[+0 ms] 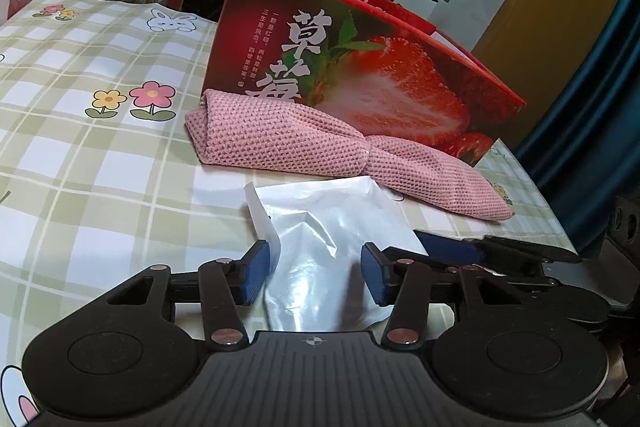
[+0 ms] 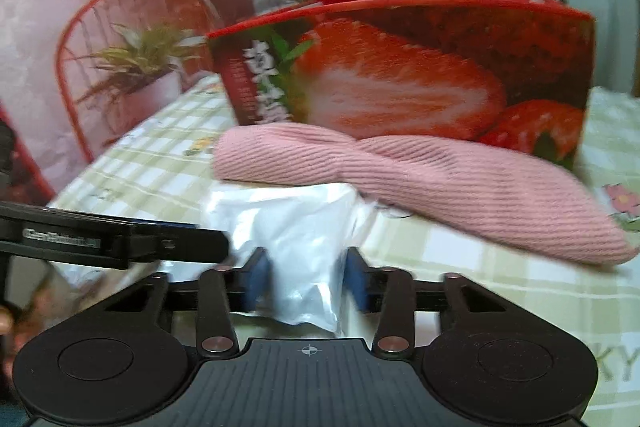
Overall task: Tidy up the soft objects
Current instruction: 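Lift the foil packet with both grippers over the red box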
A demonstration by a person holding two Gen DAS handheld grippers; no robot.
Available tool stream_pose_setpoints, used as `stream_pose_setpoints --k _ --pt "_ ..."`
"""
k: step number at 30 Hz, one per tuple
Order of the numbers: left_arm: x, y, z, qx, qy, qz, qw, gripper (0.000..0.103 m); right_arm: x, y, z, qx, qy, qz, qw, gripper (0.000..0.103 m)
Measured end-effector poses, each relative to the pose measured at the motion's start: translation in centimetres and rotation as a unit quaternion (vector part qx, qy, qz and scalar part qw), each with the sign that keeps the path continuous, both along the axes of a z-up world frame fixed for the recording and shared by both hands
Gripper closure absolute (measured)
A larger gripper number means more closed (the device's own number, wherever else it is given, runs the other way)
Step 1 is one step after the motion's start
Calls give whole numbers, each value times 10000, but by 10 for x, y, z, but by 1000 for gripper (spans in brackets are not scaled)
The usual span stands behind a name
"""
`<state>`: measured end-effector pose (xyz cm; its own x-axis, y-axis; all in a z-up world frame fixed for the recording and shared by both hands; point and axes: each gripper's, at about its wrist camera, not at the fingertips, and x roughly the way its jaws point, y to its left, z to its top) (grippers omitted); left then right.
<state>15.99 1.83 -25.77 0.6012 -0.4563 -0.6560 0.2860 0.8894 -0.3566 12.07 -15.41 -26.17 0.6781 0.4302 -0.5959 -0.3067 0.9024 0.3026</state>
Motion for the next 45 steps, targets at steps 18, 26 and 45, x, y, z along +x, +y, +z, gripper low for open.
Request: stream_pose_setpoints --k 18,26,45 --pt "-8 12 22 -368 -285 112 9989 55 -16 3 29 -18 -575 61 9983 70" --pt "-6 9 69 -499 -865 -41 9950 55 -17 -2 74 -123 -1240 10 9922 70" --pt "107 -26 130 -685 -1570 -286 9848 55 88 -14 130 -754 -1851 -296 9794 71"
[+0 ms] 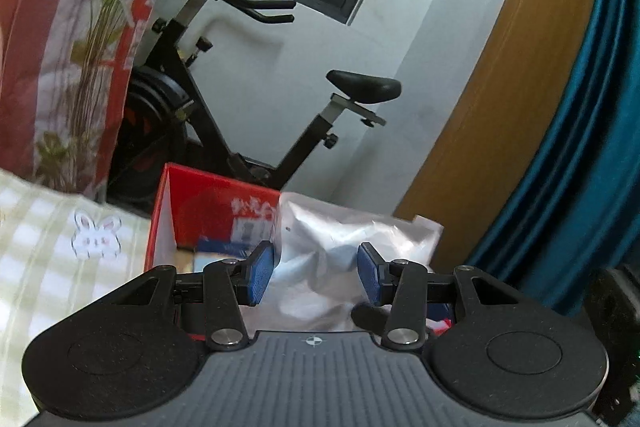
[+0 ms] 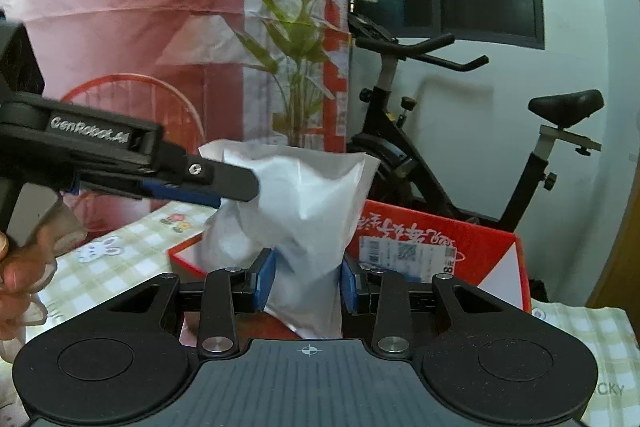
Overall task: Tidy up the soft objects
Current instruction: 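Lift the foil packet with both grippers over the red box, then lower the foil packet into the red box and open both grippers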
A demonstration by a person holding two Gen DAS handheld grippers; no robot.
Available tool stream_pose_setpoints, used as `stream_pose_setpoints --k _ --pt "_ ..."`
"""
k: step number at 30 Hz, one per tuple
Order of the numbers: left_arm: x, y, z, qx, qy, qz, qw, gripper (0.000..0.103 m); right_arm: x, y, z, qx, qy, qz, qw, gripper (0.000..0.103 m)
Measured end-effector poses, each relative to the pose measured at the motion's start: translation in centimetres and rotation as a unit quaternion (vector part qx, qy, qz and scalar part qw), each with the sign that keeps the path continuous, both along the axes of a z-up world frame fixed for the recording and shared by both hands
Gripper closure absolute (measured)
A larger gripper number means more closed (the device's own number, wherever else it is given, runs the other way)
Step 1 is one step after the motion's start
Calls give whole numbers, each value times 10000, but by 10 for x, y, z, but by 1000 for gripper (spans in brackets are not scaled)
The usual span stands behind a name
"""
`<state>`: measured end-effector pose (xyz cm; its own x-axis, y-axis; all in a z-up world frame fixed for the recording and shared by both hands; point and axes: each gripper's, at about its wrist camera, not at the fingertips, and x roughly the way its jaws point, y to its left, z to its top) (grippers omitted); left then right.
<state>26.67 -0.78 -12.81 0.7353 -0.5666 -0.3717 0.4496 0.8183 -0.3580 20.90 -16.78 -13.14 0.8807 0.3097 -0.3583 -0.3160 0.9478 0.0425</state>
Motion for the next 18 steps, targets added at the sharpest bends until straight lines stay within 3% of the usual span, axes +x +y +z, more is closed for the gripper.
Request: stream_pose_setpoints --k 7,11,18 --pt "33 -13 -18 247 371 110 9989 55 37 -9 -22 28 494 -272 9984 71" --pt "38 -20 -26 577 422 133 9973 54 44 -12 -36 49 727 -355 9967 68" --pt "27 -16 -21 1159 133 290 9927 36 41 -16 -42 -144 731 -840 9937 58"
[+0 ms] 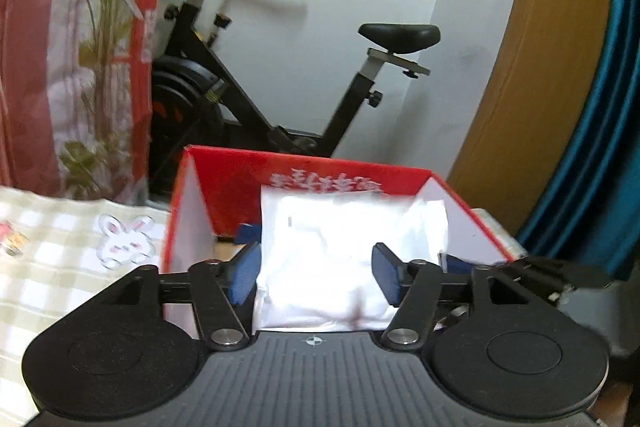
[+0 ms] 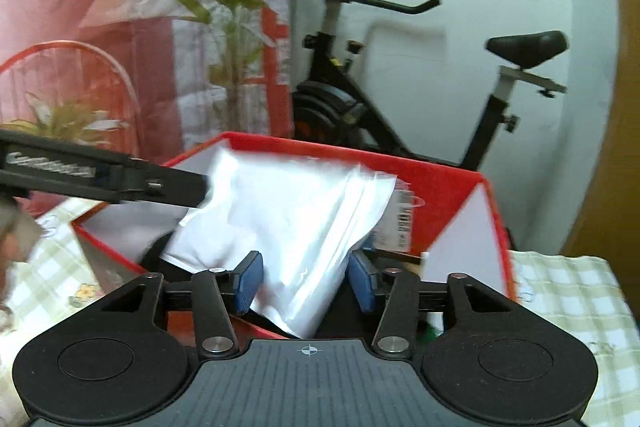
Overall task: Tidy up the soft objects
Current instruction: 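Lower the foil packet into the red box and open both grippers, then move both grippers down to the pink knit cloth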
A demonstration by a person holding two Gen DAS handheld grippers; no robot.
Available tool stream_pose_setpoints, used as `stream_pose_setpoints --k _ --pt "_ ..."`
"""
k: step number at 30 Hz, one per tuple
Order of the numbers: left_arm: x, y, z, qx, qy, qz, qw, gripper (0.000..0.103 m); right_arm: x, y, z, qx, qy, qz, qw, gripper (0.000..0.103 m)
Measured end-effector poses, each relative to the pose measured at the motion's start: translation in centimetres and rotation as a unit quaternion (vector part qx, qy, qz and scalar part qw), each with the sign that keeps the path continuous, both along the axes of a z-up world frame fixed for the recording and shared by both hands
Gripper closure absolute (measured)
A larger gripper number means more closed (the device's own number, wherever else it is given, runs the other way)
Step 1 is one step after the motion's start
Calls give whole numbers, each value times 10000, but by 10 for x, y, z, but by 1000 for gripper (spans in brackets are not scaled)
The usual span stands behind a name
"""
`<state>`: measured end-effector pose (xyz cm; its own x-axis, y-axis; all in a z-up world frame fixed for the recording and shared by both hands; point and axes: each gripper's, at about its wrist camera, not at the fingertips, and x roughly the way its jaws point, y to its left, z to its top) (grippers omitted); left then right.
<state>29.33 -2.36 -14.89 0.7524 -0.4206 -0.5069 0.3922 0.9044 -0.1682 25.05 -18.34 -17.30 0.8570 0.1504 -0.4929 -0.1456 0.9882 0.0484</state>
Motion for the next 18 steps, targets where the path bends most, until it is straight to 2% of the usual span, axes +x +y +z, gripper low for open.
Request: stream_pose_setpoints --k 9,18 --pt "-24 25 9 257 -187 135 9994 33 -34 -20 2 189 -284 -219 9992 58" --pt "-66 55 3 200 -175 159 9995 33 -88 -40 2 387 -728 -345 9960 58"
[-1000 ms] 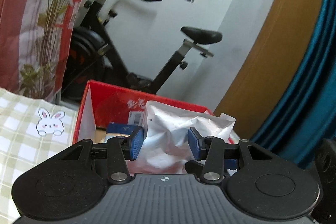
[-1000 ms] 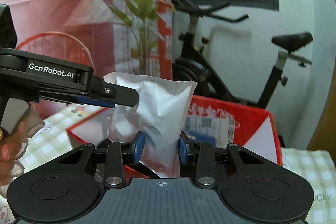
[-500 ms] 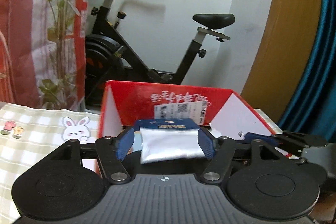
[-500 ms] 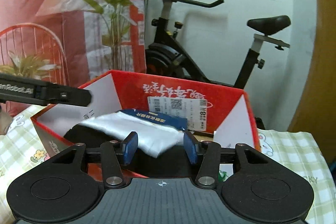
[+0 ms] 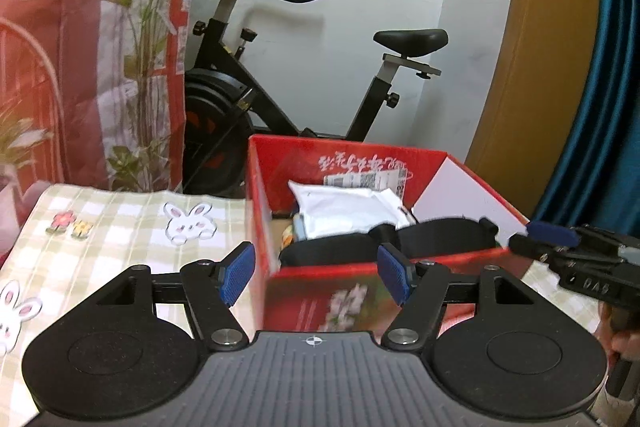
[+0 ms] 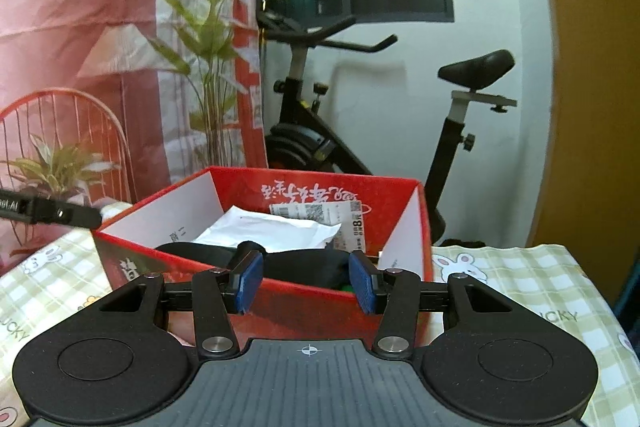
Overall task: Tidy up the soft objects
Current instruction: 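Move both grippers down to the pink knit cloth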
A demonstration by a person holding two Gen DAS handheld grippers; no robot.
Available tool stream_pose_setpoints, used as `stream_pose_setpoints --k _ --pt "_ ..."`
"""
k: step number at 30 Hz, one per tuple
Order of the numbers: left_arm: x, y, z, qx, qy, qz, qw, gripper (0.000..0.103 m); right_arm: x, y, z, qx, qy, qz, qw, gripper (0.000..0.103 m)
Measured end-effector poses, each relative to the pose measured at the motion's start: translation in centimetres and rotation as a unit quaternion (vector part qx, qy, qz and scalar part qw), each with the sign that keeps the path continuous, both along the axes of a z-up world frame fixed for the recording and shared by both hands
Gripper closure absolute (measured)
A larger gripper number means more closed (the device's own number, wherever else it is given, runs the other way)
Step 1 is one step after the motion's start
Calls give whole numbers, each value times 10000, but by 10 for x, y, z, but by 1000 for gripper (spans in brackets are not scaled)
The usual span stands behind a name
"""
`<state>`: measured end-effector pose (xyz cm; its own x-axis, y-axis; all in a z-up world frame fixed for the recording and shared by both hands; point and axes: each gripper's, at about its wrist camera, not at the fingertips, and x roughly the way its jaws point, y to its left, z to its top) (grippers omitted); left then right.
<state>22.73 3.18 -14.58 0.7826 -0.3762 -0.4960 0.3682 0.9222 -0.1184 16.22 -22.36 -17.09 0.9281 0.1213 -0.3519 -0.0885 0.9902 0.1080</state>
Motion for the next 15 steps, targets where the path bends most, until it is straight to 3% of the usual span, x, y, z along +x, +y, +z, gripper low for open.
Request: stream_pose_setpoints --k 6,15 --pt "-11 13 -20 -3 236 150 9996 33 -27 -12 -15 321 59 -185 9993 58" --pt "-1 11 -65 -147 744 336 9966 35 -27 -18 -68 589 792 -560 9935 58"
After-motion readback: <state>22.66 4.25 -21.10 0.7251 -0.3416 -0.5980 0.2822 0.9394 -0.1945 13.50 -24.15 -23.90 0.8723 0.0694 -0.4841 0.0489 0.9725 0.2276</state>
